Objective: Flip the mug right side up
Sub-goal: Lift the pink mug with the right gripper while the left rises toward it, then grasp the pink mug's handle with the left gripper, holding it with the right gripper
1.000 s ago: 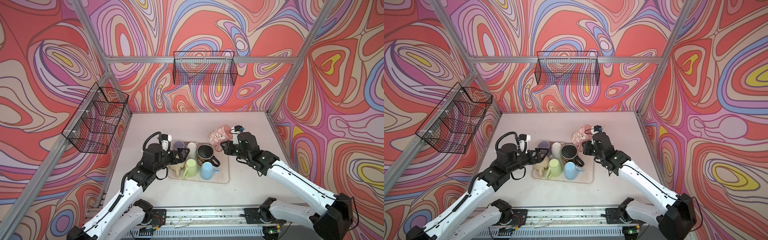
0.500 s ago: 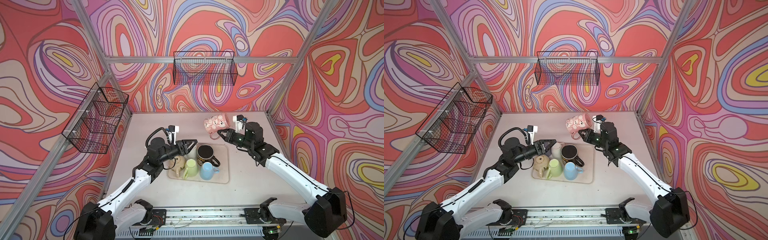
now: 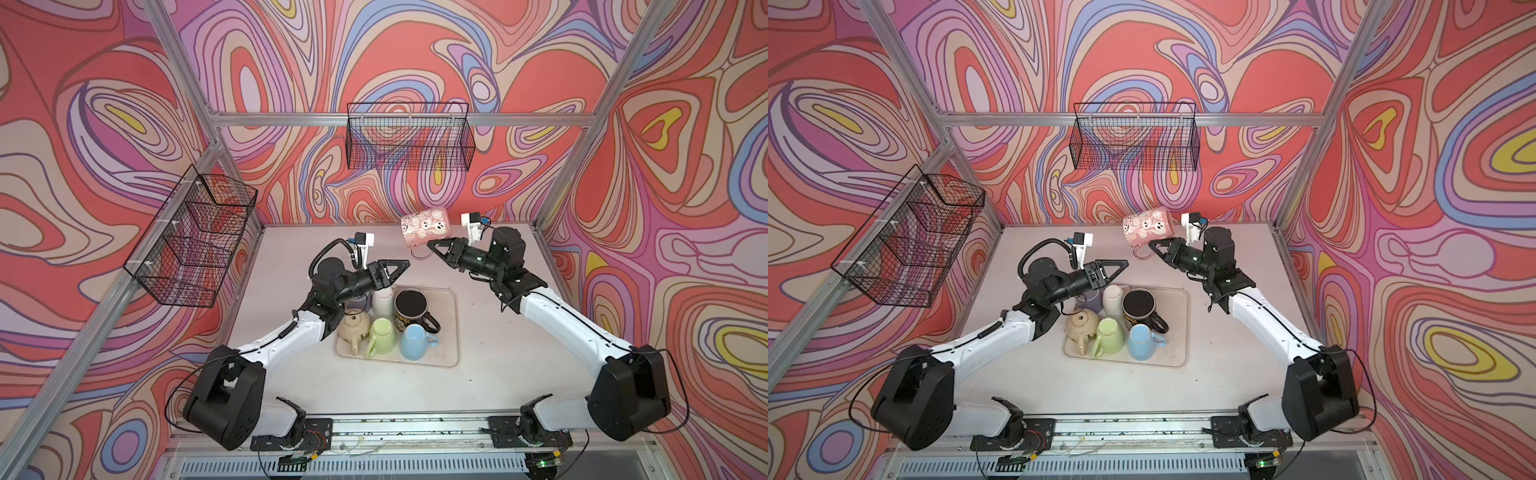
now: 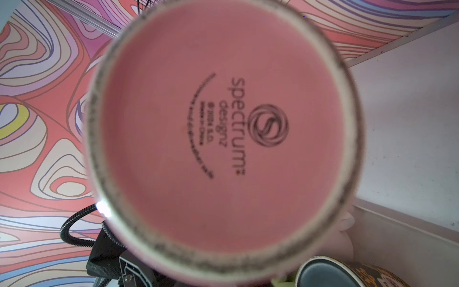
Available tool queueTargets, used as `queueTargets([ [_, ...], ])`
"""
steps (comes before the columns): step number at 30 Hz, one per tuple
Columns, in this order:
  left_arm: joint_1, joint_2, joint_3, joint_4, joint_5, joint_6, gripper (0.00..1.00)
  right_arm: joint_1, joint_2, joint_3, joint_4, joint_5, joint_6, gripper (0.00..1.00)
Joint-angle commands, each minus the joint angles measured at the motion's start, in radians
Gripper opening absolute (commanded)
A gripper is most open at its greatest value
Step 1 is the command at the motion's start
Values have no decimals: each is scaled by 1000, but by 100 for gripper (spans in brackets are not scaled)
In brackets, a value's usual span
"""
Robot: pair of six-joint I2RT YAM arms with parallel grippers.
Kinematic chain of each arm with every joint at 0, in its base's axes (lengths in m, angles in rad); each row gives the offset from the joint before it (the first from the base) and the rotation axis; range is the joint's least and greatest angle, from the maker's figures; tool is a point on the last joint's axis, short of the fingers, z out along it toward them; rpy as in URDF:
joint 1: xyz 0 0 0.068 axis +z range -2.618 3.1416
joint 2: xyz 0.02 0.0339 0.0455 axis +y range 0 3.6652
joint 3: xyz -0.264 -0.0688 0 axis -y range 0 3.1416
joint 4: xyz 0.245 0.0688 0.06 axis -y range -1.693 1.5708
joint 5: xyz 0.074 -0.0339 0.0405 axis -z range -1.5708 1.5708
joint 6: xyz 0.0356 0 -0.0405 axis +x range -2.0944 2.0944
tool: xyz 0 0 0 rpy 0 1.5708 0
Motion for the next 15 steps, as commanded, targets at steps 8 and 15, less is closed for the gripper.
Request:
queueTargets([
  [8,-11,152,160,159,80,-63,63,-8,58,118,229,-138,31,0],
  [15,-7,244,206,260,89,-124,63,-18,92,121,270,-168,58,0],
])
